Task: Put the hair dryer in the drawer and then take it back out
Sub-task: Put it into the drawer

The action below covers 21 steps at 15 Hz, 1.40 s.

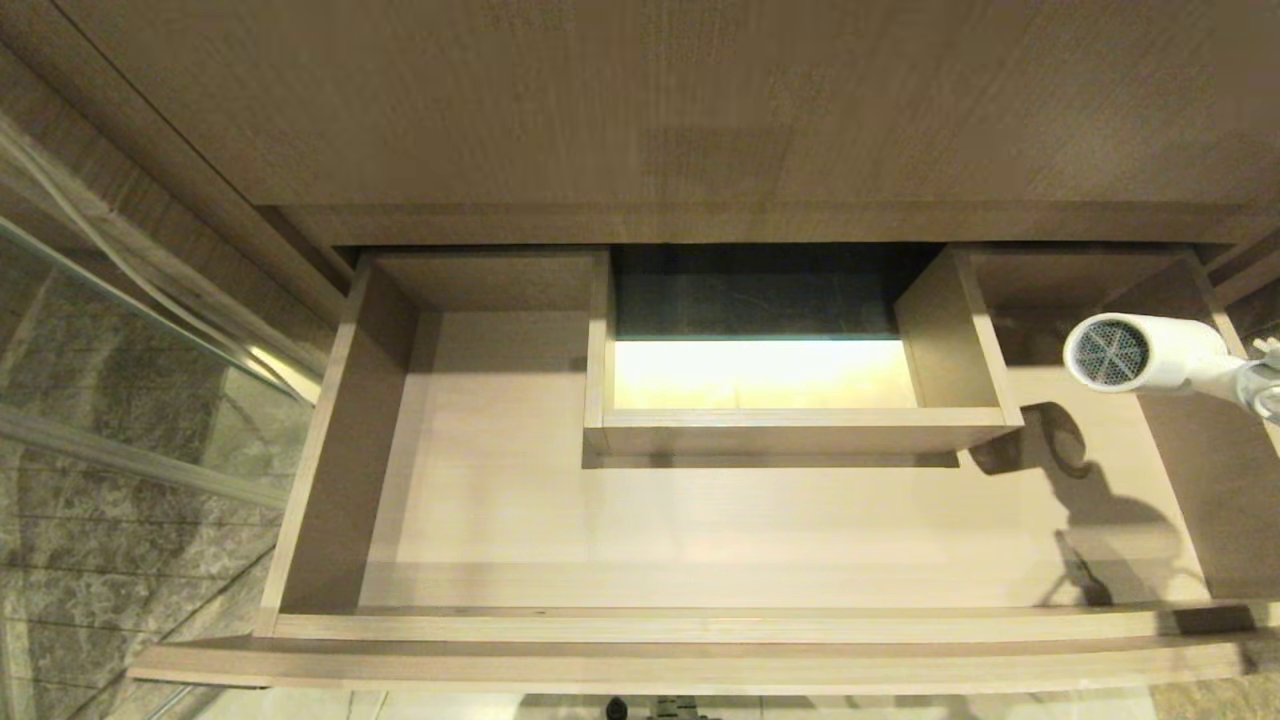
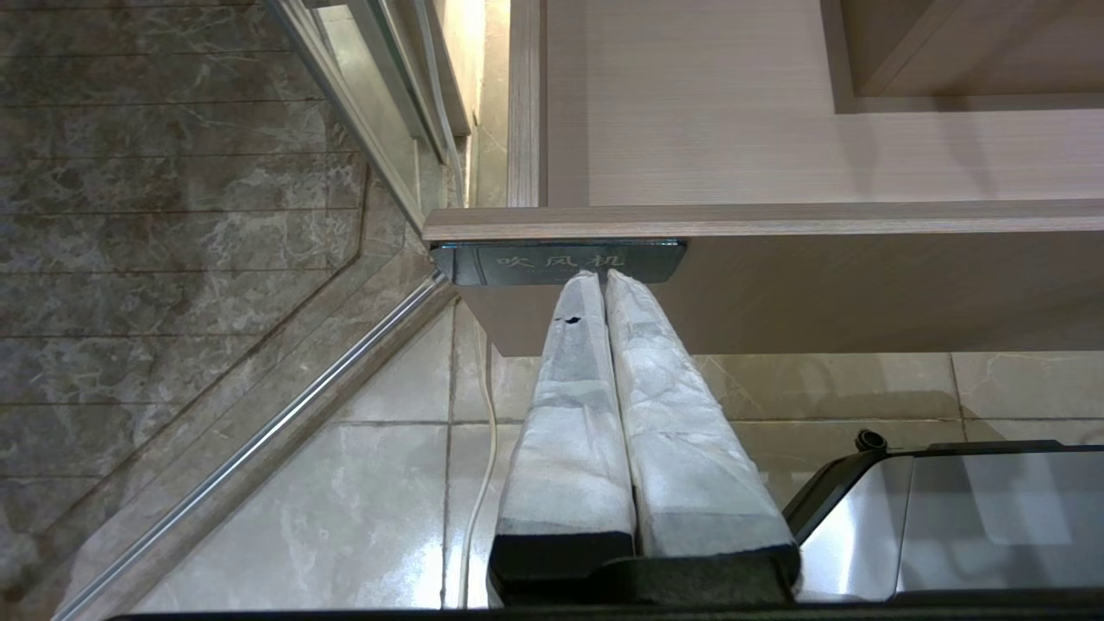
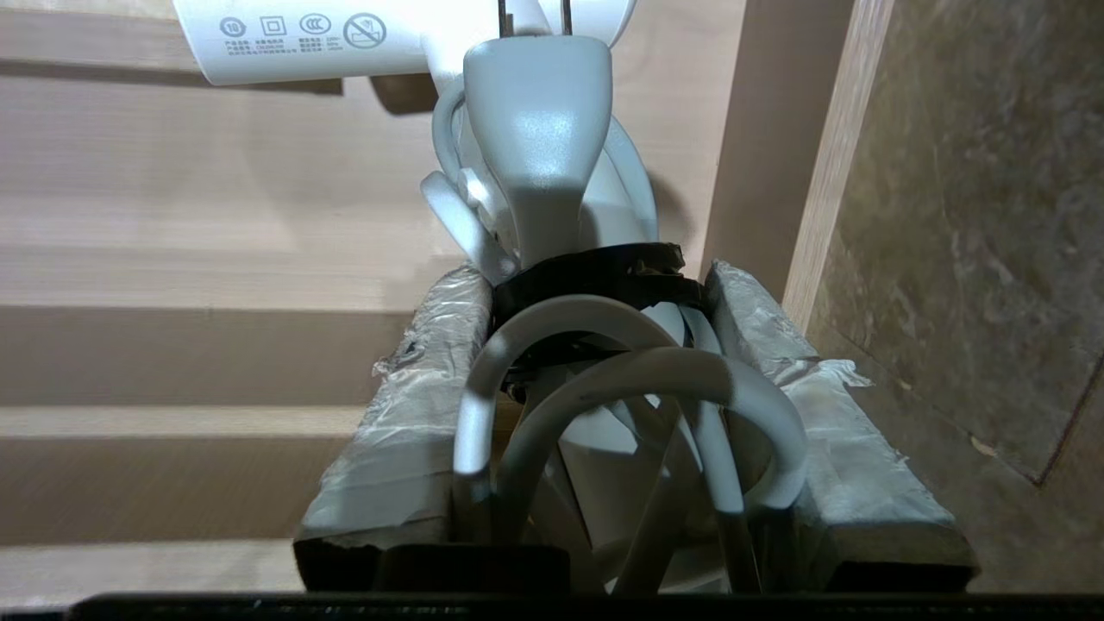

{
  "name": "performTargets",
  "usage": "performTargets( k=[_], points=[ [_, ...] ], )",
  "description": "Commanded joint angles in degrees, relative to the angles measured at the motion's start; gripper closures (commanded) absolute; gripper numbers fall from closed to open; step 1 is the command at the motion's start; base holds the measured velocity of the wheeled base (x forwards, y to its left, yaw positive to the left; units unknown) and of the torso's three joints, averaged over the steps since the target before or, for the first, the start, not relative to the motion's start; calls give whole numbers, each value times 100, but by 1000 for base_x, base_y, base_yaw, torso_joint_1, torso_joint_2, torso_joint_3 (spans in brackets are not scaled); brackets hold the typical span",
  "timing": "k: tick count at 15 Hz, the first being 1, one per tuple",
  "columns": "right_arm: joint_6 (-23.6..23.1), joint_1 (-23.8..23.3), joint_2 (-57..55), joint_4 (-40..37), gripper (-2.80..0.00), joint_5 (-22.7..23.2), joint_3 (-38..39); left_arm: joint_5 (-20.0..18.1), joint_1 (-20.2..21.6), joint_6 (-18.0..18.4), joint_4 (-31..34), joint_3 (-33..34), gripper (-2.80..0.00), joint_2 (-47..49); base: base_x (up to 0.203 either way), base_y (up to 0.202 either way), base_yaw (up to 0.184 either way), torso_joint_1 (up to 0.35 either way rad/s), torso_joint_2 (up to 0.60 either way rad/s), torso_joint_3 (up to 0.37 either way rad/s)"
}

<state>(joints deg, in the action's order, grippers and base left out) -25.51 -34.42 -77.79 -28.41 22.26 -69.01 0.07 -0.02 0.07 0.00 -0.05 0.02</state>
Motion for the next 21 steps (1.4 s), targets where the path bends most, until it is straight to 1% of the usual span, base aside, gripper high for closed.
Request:
performTargets(
  k=[1,2,5,8,10,12,14,17,19,21],
  points=[
    [-15,92,-303,339,0,13,218,1,2,1,0,-4,0,-2,0,0,0,0,0,0],
    [-8,155,-395,622,0,8,360,1,2,1,0,-4,0,-2,0,0,0,0,0,0],
    [-15,236,-624,814,0,7,349,1,-6,1,0,-4,0,-2,0,0,0,0,0,0],
    [-18,283,-996,1422,0,-8,318,1,2,1,0,5,0,-2,0,0,0,0,0,0],
    [-29,286,-1397,1878,0,-44,139,1,-2,1,0,-4,0,-2,0,0,0,0,0,0],
    [-31,345,-1753,2395,0,-181,-70,1,2,1,0,5,0,-2,0,0,0,0,0,0],
    [-27,400,-2122,2733,0,-296,-248,1,2,1,0,-4,0,-2,0,0,0,0,0,0],
    [-18,680,-2704,3339,0,-589,-753,1,-6,1,0,-4,0,-2,0,0,0,0,0,0],
    [46,871,-3035,3575,0,-653,-943,1,2,1,0,-4,0,-2,0,0,0,0,0,0],
    [305,1018,-3216,3606,0,-664,-905,1,-5,1,0,-3,0,-2,0,0,0,0,0,0]
  ],
)
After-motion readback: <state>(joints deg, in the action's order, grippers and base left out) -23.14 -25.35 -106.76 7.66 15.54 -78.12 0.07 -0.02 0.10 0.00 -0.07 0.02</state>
